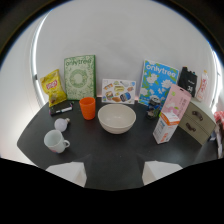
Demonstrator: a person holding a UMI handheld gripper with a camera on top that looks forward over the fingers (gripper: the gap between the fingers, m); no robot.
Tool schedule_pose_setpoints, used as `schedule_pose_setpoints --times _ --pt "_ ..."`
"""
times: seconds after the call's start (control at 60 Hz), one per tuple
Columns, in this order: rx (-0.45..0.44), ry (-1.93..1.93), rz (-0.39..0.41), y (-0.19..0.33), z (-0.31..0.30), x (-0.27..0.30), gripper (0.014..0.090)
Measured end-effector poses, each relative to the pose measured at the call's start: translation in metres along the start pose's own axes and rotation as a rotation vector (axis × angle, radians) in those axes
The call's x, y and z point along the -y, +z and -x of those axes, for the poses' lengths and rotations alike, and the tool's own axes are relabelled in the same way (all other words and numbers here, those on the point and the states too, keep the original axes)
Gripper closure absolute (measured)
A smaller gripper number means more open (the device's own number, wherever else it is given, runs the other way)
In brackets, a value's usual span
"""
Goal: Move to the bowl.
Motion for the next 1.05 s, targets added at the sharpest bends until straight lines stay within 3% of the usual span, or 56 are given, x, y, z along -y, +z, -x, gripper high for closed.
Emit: schedule_pose_setpoints --times 0.267,0.45,1.05 --pt "0.0 0.001 -0.042 0.083 -0.005 0.027 0.0203" --pt "-0.015 0.037 -0.009 0.117 -0.008 0.032 0.0202" --pt "-0.011 0.038 -0.005 0.124 -0.012 0.036 0.0202"
